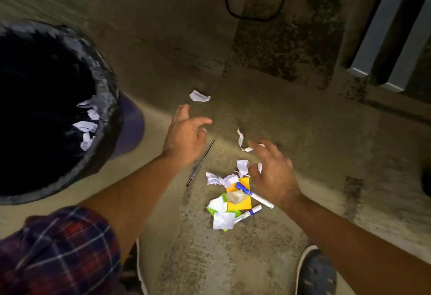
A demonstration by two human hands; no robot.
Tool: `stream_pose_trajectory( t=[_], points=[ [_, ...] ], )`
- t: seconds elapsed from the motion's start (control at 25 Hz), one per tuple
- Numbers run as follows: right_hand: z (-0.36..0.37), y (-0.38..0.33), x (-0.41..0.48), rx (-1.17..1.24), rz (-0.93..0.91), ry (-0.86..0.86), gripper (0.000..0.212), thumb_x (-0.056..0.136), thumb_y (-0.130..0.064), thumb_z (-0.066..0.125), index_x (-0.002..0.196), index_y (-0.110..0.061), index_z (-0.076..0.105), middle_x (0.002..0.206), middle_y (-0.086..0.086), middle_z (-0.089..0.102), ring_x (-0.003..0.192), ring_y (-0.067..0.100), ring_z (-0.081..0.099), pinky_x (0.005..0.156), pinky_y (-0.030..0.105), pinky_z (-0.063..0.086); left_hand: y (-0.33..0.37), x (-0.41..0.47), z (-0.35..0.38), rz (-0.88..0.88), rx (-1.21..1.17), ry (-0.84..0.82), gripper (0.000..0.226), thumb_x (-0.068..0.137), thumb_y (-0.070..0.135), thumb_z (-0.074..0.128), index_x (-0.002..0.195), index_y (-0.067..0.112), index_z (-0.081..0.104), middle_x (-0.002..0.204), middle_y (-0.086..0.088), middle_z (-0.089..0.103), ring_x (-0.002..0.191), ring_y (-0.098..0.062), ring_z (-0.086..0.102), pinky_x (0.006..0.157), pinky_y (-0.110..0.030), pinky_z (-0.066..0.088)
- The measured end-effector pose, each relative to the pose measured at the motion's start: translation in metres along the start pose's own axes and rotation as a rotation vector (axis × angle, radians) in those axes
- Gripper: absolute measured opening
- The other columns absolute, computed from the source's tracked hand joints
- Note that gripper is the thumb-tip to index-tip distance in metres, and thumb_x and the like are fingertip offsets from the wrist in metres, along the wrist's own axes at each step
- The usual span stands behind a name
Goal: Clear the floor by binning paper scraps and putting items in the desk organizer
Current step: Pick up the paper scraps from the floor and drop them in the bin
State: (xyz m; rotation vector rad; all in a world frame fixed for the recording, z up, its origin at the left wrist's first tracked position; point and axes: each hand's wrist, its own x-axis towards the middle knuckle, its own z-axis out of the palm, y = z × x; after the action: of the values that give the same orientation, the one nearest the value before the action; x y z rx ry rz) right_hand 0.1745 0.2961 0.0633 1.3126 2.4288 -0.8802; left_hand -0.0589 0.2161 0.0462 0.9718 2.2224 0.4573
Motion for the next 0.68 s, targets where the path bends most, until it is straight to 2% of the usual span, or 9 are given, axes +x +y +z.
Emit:
stream_pose_trajectory(
  t=[0.08,0.16,0.24,0.36,0.44,0.52,0.6,0.68],
  points=[
    [0.019,0.02,0.013,-0.139,-0.041,-0.087,0.06,0.094,-0.04,0.057,0.152,-0.04,0.041,0.166,0.006,0.033,0.15,0.024,0.037,0.115,0.049,0.032,-0.011,0.027,0.019,0.061,0.149,-0.066,0.034,0.096,0.019,0.063,0.125,0.034,0.075,0.173,-0.018,0.016,0.161,-0.034,0.016,0.128,-0.042,0.028],
    [0.037,0.032,0.027,-0.23,-0.086,-0.155,0.067,0.094,-0.051,0.054,0.155,-0.045,0.03,0.17,0.007,0.023,0.155,0.024,0.027,0.12,0.054,0.025,-0.02,0.053,0.034,0.095,0.283,-0.104,0.042,0.097,0.025,0.064,0.137,0.036,0.066,0.175,-0.017,0.005,0.162,-0.037,0.007,0.129,-0.047,0.027],
    [0.054,0.041,0.039,-0.3,-0.129,-0.182,0.073,0.093,-0.057,0.051,0.159,-0.047,0.019,0.173,0.007,0.013,0.158,0.026,0.018,0.123,0.058,0.016,-0.026,0.076,0.046,0.141,0.414,-0.115,0.054,0.096,0.026,0.063,0.148,0.036,0.055,0.174,-0.021,0.002,0.162,-0.041,0.004,0.13,-0.048,0.023],
    [0.074,0.046,0.054,-0.371,-0.169,-0.217,0.078,0.095,-0.063,0.046,0.16,-0.047,0.008,0.175,0.008,-0.001,0.161,0.033,0.003,0.123,0.064,0.007,-0.032,0.094,0.055,0.135,0.469,-0.124,0.062,0.099,0.025,0.059,0.157,0.036,0.041,0.175,-0.016,0.002,0.162,-0.041,0.002,0.131,-0.05,0.018],
    [0.083,0.042,0.058,-0.365,-0.151,-0.239,0.079,0.095,-0.066,0.044,0.161,-0.045,0.005,0.175,0.009,-0.006,0.161,0.035,-0.004,0.123,0.067,0.004,-0.035,0.093,0.057,0.168,0.499,-0.092,0.064,0.099,0.025,0.057,0.16,0.027,0.039,0.175,-0.011,0.017,0.162,-0.037,0.011,0.13,-0.048,0.02],
    [0.089,0.035,0.061,-0.337,-0.117,-0.25,0.08,0.095,-0.068,0.042,0.161,-0.043,0.007,0.175,0.008,-0.007,0.161,0.034,-0.005,0.122,0.07,0.004,-0.036,0.088,0.055,0.155,0.474,-0.016,0.059,0.098,0.024,0.058,0.156,0.018,0.046,0.168,-0.01,0.038,0.157,-0.033,0.028,0.126,-0.044,0.03],
    [0.088,0.029,0.065,-0.316,-0.082,-0.242,0.079,0.095,-0.067,0.042,0.162,-0.038,0.011,0.176,0.002,-0.005,0.161,0.031,-0.002,0.121,0.069,0.007,-0.036,0.081,0.05,0.077,0.29,0.137,0.044,0.095,0.02,0.062,0.14,0.015,0.065,0.147,-0.013,0.062,0.139,-0.03,0.054,0.118,-0.037,0.043],
    [0.084,0.026,0.069,-0.314,-0.046,-0.211,0.079,0.096,-0.066,0.043,0.162,-0.031,0.016,0.175,-0.003,0.001,0.162,0.027,0.002,0.121,0.068,0.012,-0.033,0.066,0.047,-0.03,0.059,0.276,0.028,0.092,0.019,0.065,0.117,0.017,0.079,0.12,-0.011,0.077,0.112,-0.025,0.07,0.105,-0.032,0.051]
  ],
)
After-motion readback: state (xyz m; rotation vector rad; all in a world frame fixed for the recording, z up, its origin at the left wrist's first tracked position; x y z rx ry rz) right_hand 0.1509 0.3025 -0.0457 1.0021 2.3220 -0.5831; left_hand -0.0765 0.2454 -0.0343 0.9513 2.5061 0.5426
